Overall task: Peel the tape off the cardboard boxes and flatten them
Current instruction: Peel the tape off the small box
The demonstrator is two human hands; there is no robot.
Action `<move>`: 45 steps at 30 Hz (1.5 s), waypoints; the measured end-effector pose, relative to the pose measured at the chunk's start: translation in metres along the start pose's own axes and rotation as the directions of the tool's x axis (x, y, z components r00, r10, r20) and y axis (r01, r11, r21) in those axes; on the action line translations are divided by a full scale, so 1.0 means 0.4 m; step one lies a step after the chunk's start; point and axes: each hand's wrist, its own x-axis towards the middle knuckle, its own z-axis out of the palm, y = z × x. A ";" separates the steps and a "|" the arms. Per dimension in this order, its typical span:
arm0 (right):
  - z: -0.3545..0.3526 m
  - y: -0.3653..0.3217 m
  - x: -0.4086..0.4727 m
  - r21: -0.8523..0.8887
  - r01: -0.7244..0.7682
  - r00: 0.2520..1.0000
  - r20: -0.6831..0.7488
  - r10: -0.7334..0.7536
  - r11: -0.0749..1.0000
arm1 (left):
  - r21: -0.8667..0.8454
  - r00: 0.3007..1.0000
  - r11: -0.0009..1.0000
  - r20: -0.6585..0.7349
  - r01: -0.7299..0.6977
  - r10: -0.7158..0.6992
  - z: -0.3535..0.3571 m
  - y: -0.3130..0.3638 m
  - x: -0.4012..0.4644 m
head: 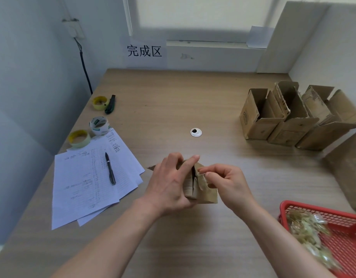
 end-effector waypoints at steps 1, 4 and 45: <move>0.001 0.004 -0.002 0.036 -0.014 1.000 -0.014 0.014 0.999 | -0.017 1.000 1.000 -0.008 -0.004 0.004 -0.004 0.002 0.002; 0.000 0.002 -0.003 0.142 -0.016 0.997 -0.078 0.027 0.990 | -0.136 0.997 0.990 -0.072 0.024 -0.034 -0.011 0.018 0.002; -0.058 0.128 -0.011 -0.489 0.080 0.941 -0.249 -0.227 0.869 | -0.347 0.977 0.937 -0.188 0.030 -0.101 0.112 0.056 -0.073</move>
